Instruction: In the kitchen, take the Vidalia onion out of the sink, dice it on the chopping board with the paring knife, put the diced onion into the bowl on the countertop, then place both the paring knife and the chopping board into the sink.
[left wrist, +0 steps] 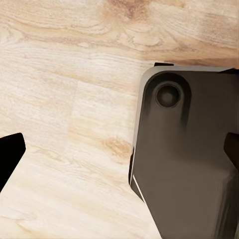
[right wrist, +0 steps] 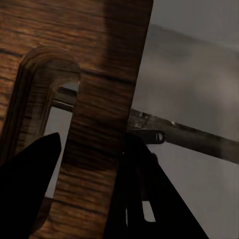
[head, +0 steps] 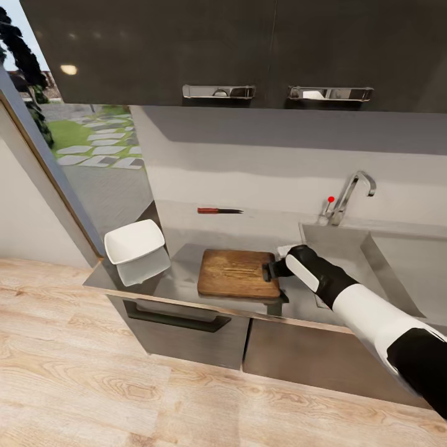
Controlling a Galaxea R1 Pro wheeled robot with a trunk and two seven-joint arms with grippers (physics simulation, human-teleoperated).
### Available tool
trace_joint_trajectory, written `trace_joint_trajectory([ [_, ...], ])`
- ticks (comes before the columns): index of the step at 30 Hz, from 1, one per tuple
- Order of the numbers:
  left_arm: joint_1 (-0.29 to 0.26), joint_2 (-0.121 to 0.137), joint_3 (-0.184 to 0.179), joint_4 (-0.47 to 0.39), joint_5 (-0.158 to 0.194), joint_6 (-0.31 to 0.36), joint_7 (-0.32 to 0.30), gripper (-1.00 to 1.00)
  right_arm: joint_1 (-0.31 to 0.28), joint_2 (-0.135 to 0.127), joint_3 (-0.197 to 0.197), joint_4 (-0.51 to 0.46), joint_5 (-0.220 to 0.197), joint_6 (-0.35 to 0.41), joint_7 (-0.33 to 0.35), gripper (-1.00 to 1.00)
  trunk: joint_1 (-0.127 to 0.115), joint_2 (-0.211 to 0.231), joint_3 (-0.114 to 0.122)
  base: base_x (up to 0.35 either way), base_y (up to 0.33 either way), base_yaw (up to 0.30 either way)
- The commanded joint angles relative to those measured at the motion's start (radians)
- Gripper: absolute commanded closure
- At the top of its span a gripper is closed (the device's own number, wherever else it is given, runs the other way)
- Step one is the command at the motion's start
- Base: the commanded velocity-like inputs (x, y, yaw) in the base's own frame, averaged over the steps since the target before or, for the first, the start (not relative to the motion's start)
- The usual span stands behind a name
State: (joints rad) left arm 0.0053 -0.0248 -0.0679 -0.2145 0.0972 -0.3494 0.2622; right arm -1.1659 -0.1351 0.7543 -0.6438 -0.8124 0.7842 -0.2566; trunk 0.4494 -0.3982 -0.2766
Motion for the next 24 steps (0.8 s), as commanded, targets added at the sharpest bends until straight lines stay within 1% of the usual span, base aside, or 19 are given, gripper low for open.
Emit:
trace_joint_trajectory([
  [1,0.000,0.000,-0.007,-0.002,0.010,-0.002,0.004,-1.00,-0.001,-0.002,0.008,-0.002,-0.010,0.001,-0.008,1.00,0.001,-0.002,-0.002,0.000,0.000,0.000],
  [10,0.000,0.000,-0.008,-0.002,0.010,-0.002,0.004,-1.00,-0.001,-0.006,0.010,0.000,-0.008,0.001,-0.006,1.00,0.001,-0.002,-0.002,0.000,0.000,0.000],
  [17,0.000,0.000,-0.008,-0.002,0.010,-0.002,0.005,-1.00,-0.001,-0.029,0.009,0.001,-0.011,0.001,-0.005,1.00,0.001,-0.002,-0.002,0.000,0.000,0.000],
  [24,0.001,0.001,-0.007,-0.002,0.010,-0.002,0.004,-1.00,-0.001,-0.036,0.008,0.001,-0.012,0.000,-0.004,1.00,0.001,-0.002,-0.002,0.000,0.000,0.000],
])
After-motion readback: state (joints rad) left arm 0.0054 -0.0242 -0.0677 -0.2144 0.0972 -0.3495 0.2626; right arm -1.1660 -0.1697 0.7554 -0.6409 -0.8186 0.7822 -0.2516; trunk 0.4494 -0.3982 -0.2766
